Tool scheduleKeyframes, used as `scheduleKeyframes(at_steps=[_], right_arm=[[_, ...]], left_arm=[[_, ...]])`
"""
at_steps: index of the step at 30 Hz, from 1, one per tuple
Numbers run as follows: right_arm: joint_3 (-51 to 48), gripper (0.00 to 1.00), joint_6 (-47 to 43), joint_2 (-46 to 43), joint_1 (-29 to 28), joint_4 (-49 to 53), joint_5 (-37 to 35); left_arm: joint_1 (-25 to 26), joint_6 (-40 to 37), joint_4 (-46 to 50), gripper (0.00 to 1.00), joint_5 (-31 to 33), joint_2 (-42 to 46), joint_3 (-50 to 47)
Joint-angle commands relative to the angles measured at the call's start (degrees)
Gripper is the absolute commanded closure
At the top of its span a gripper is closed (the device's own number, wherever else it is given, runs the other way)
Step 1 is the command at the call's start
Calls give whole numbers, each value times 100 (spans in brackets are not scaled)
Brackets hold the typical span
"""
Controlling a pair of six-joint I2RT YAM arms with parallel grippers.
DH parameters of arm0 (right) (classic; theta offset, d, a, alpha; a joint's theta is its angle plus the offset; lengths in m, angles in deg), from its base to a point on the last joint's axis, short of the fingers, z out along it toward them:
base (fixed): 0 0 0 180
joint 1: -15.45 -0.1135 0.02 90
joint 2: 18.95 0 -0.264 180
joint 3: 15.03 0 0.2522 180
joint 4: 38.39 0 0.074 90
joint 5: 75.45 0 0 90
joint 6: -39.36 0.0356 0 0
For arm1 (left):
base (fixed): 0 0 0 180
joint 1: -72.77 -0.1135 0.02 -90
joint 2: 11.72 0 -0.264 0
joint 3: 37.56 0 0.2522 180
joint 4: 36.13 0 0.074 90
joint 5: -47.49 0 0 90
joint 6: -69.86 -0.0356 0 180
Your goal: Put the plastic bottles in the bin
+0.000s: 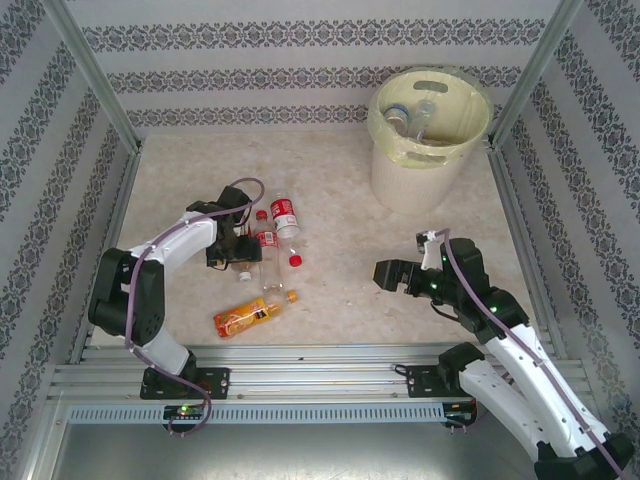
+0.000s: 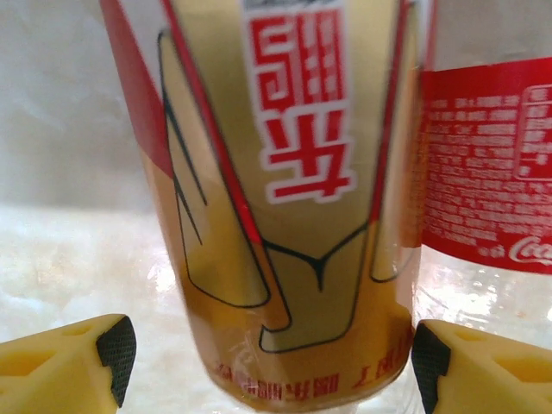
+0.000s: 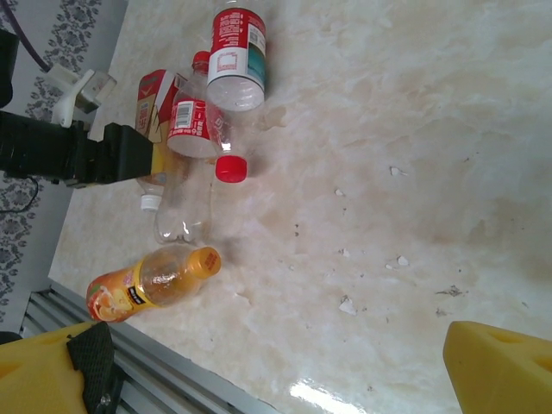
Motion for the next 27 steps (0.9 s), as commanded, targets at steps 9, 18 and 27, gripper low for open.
scheduleKeyframes(at_steps=[9,18,27], right_arm=[[723,2,-34,815,-365,-419,-237],[707,2,57,750,-471,-471,-368],[1200,2,166,1364,-759,-759,-634]], left_arm=[[-203,-155,-88,16,-286,-343,303],[-276,-251,161,27,-298,-476,483],[-346,-684,626,37,-442,-453,837]])
